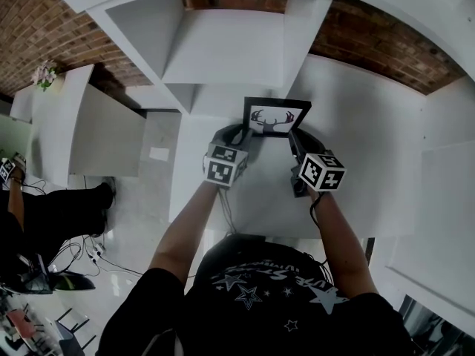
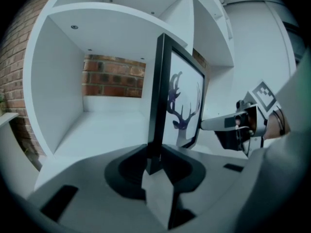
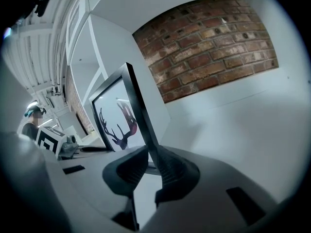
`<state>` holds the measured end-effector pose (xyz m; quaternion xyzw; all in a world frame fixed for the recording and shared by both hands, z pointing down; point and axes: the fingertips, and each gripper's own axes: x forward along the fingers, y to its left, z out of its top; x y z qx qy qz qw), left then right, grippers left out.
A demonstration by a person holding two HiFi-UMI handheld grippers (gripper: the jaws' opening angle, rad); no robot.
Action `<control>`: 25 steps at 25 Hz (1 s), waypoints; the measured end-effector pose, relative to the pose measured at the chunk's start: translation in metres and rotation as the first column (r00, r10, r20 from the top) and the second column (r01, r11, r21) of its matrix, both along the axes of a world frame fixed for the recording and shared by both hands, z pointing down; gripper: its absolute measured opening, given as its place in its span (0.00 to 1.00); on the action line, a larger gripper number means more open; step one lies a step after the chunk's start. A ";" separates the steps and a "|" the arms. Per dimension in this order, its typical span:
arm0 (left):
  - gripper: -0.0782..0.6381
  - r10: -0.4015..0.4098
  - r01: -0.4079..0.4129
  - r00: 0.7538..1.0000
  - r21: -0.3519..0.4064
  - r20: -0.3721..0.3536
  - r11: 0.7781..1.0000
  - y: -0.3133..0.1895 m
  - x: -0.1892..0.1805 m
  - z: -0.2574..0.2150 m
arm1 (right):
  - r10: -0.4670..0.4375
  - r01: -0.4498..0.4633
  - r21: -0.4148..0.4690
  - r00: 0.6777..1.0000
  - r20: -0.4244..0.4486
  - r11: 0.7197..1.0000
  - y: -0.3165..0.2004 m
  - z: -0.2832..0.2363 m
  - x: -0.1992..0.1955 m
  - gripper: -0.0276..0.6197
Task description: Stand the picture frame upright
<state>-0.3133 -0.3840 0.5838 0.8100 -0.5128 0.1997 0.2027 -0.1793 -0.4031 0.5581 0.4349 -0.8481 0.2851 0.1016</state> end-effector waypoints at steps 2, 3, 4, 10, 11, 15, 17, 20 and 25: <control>0.24 -0.005 0.005 1.000 -0.006 0.002 1.000 -0.002 -0.001 0.003 | 0.005 -0.005 -0.003 1.000 -0.003 1.000 0.000 0.002 -0.001 0.14; 0.24 -0.007 0.007 1.000 -0.010 0.004 1.000 -0.003 -0.002 0.004 | 0.007 -0.007 -0.004 1.000 -0.005 1.000 -0.001 0.003 -0.001 0.14; 0.24 -0.007 0.007 1.000 -0.014 0.005 1.000 -0.004 -0.002 0.006 | 0.009 -0.009 -0.005 1.000 -0.008 1.000 -0.001 0.005 -0.002 0.14; 0.24 -0.011 0.011 1.000 -0.019 0.003 1.000 -0.009 -0.003 0.010 | 0.021 -0.020 0.002 1.000 -0.018 1.000 -0.001 0.006 -0.003 0.14; 0.24 -0.012 0.012 1.000 -0.017 0.004 1.000 -0.010 -0.003 0.010 | 0.024 -0.024 0.003 1.000 -0.018 1.000 -0.001 0.006 -0.003 0.14; 0.24 -0.012 0.012 1.000 -0.014 0.004 1.000 -0.010 -0.003 0.009 | 0.031 -0.031 0.008 0.999 -0.028 0.999 0.000 0.005 -0.003 0.14; 0.24 -0.007 0.007 1.000 -0.014 0.006 1.000 -0.009 -0.002 0.008 | 0.025 -0.024 0.009 0.999 -0.030 1.000 0.001 0.005 -0.004 0.14; 0.25 0.000 0.000 1.000 -0.007 0.002 1.000 -0.010 0.001 0.007 | 0.022 -0.022 0.007 0.999 -0.036 1.000 0.003 0.006 -0.004 0.14; 0.33 -0.004 0.004 1.000 -0.009 0.004 1.000 -0.009 0.000 0.007 | 0.013 -0.013 -0.003 0.998 -0.058 1.000 0.006 0.009 -0.005 0.20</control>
